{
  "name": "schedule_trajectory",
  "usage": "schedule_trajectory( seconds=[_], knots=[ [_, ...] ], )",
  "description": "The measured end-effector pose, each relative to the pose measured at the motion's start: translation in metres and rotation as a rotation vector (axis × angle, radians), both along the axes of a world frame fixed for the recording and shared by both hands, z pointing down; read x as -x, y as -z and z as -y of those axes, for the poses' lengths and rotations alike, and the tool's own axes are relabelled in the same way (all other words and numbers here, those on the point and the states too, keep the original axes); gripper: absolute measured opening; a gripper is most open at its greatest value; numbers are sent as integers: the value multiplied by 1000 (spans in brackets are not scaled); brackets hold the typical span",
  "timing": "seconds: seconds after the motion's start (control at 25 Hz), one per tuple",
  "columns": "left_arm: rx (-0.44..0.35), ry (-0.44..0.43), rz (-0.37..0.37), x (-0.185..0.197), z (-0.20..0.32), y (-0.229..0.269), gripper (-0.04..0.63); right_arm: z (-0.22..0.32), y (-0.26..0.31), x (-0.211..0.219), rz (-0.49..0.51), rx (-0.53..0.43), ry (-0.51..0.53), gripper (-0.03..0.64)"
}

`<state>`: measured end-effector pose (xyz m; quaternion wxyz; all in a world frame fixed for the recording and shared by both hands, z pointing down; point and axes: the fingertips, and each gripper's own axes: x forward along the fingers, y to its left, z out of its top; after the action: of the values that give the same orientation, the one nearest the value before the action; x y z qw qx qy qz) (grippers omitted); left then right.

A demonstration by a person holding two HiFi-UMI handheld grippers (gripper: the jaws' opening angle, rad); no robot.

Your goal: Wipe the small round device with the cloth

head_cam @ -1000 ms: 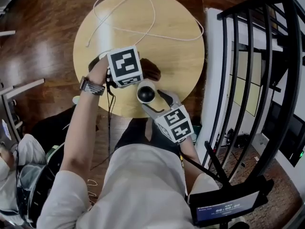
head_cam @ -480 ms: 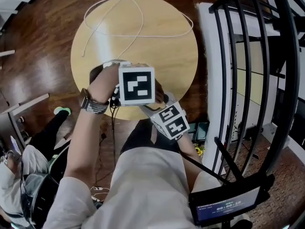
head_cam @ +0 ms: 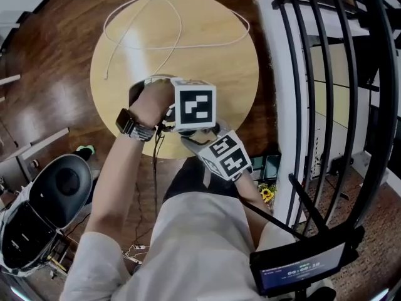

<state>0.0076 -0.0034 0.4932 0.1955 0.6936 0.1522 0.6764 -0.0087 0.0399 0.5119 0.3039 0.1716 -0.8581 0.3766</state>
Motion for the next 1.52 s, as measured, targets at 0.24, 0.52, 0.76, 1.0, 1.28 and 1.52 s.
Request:
schedule_trajectory(
  seconds=[0.24, 0.52, 0.76, 1.0, 1.28, 1.52],
  knots=[
    [62, 7, 7, -15, -6, -22, 74, -10, -1, -4, 31, 16, -7, 331],
    [116, 55, 31, -11, -6, -51, 72, -12, 0, 0, 54, 72, -48, 345],
    [101, 148, 53, 0, 7, -79, 72, -8, 2, 3, 57, 73, -66, 345],
    [23, 414, -73, 6, 27, -84, 74, -4, -2, -5, 0, 46, -27, 345],
    [-80, 1074, -414, 57, 51, -17, 75, 14, 12, -12, 3, -121, 128, 345],
    [93, 1388, -720, 65, 11, 27, 75, 13, 18, -14, -55, -257, 555, 345]
  ],
)
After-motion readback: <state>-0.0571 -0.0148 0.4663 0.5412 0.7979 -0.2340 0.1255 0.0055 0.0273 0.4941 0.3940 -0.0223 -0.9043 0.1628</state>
